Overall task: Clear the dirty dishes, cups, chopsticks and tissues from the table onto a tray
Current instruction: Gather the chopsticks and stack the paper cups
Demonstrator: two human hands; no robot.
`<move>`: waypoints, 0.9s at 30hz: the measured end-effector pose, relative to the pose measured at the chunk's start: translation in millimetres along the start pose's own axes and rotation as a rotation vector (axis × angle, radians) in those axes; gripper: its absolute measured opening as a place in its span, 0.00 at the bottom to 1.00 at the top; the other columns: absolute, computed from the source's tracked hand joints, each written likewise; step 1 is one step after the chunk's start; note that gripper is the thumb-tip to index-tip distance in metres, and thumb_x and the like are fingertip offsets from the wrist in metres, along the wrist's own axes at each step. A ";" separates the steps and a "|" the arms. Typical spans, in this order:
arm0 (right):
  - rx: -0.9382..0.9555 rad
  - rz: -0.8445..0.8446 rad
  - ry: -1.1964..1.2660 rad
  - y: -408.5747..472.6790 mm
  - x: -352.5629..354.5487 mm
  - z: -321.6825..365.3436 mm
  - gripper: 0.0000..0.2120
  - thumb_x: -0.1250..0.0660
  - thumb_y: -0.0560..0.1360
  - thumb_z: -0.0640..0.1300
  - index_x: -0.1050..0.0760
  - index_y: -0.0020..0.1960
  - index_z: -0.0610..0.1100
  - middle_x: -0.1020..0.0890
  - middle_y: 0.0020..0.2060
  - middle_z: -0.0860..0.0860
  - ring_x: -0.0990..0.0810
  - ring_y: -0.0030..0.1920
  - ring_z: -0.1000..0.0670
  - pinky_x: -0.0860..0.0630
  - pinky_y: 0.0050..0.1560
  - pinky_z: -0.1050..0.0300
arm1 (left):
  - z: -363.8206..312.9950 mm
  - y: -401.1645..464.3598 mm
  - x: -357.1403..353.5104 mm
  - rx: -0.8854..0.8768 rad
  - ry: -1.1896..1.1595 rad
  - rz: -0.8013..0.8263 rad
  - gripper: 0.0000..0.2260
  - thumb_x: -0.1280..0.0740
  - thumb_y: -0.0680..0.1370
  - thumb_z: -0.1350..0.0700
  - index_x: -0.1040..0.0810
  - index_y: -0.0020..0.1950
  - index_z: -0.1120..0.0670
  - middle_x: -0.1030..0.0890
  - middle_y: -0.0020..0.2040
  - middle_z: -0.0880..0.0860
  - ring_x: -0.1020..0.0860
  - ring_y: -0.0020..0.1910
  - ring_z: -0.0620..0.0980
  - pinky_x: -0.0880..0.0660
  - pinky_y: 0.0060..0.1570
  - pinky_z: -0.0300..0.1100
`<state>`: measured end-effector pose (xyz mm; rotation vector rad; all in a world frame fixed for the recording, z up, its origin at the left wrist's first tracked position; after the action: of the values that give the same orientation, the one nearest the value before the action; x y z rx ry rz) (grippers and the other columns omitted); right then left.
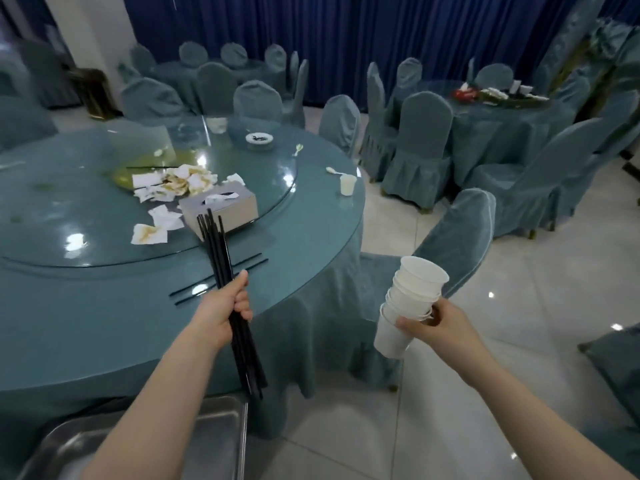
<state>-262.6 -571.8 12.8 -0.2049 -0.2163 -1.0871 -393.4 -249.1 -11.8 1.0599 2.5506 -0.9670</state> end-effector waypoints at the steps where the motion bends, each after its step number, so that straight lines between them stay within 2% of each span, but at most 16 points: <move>1: 0.003 0.010 -0.013 16.6 -3.0 2.6 0.20 0.21 0.64 0.45 0.23 0.52 0.56 0.17 0.45 0.64 0.19 0.45 0.64 0.24 0.37 0.70 | -7.4 13.4 -2.9 -0.028 0.049 -0.010 0.10 0.34 0.78 0.53 0.30 0.39 0.53 0.37 0.20 0.45 0.40 0.16 0.41 0.40 0.17 0.31; 5: -0.028 0.051 0.020 81.8 -15.1 5.1 0.22 0.20 0.59 0.53 0.23 0.51 0.57 0.16 0.45 0.64 0.19 0.44 0.64 0.25 0.38 0.69 | -29.4 65.4 -4.7 -0.071 0.227 -0.091 0.08 0.32 0.77 0.57 0.30 0.41 0.53 0.36 0.22 0.46 0.39 0.18 0.42 0.39 0.18 0.32; 8: -0.040 0.137 0.008 126.0 -27.1 6.8 0.27 0.22 0.54 0.59 0.25 0.51 0.59 0.18 0.43 0.68 0.20 0.43 0.67 0.26 0.37 0.71 | -40.9 100.9 3.7 -0.132 0.418 -0.175 0.07 0.32 0.76 0.59 0.29 0.42 0.55 0.33 0.24 0.49 0.35 0.19 0.44 0.36 0.19 0.36; 14: -0.022 0.231 -0.009 237.1 -49.0 -4.9 0.20 0.21 0.63 0.47 0.23 0.53 0.55 0.17 0.45 0.63 0.19 0.46 0.64 0.25 0.42 0.68 | -54.6 163.2 17.1 -0.185 0.784 -0.329 0.06 0.33 0.77 0.60 0.29 0.42 0.58 0.25 0.29 0.56 0.27 0.22 0.50 0.28 0.24 0.40; 17: -0.020 0.309 -0.006 287.7 -63.5 -11.1 0.20 0.21 0.64 0.47 0.23 0.52 0.56 0.17 0.46 0.63 0.19 0.46 0.64 0.25 0.43 0.67 | -58.6 185.9 22.3 -0.155 1.072 -0.402 0.06 0.34 0.77 0.56 0.27 0.41 0.55 0.23 0.32 0.55 0.24 0.27 0.51 0.27 0.30 0.42; 20: -0.014 0.401 -0.033 326.1 -82.4 -12.7 0.20 0.21 0.64 0.48 0.23 0.54 0.54 0.16 0.47 0.62 0.19 0.47 0.64 0.26 0.44 0.67 | -64.2 203.0 28.5 -0.136 1.355 -0.445 0.04 0.34 0.77 0.53 0.23 0.45 0.53 0.22 0.36 0.53 0.24 0.31 0.52 0.28 0.30 0.41; 23: -0.016 0.449 -0.069 353.5 -99.1 -18.1 0.21 0.22 0.64 0.47 0.22 0.56 0.49 0.16 0.48 0.58 0.18 0.48 0.60 0.24 0.47 0.63 | -64.1 217.2 42.2 -0.144 1.506 -0.518 0.07 0.32 0.75 0.54 0.21 0.50 0.56 0.26 0.40 0.53 0.25 0.37 0.55 0.26 0.36 0.45; 25: -0.036 0.466 -0.098 365.2 -106.5 -26.1 0.23 0.21 0.63 0.48 0.22 0.56 0.49 0.16 0.49 0.57 0.17 0.50 0.58 0.23 0.50 0.60 | -55.0 228.9 55.1 -0.093 1.529 -0.496 0.14 0.30 0.74 0.53 0.22 0.59 0.52 0.27 0.49 0.53 0.24 0.45 0.56 0.27 0.45 0.45; 27: -0.068 0.458 -0.118 375.7 -112.1 -33.6 0.23 0.21 0.64 0.48 0.23 0.57 0.50 0.16 0.50 0.57 0.18 0.50 0.57 0.23 0.51 0.57 | -45.2 245.4 66.2 -0.025 1.573 -0.438 0.24 0.29 0.74 0.51 0.29 0.69 0.48 0.30 0.66 0.56 0.26 0.61 0.57 0.29 0.57 0.48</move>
<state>24.3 -316.3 -72.1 -0.3610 -0.2247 -0.6284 -268.1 -54.4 -126.1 1.6841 4.0811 0.0916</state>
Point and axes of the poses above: each hand's wrist, its own y-axis towards the middle knuckle, its own x-axis out of the back of the hand, z = x × y, the point moved 4 cm from there along y, towards the middle knuckle
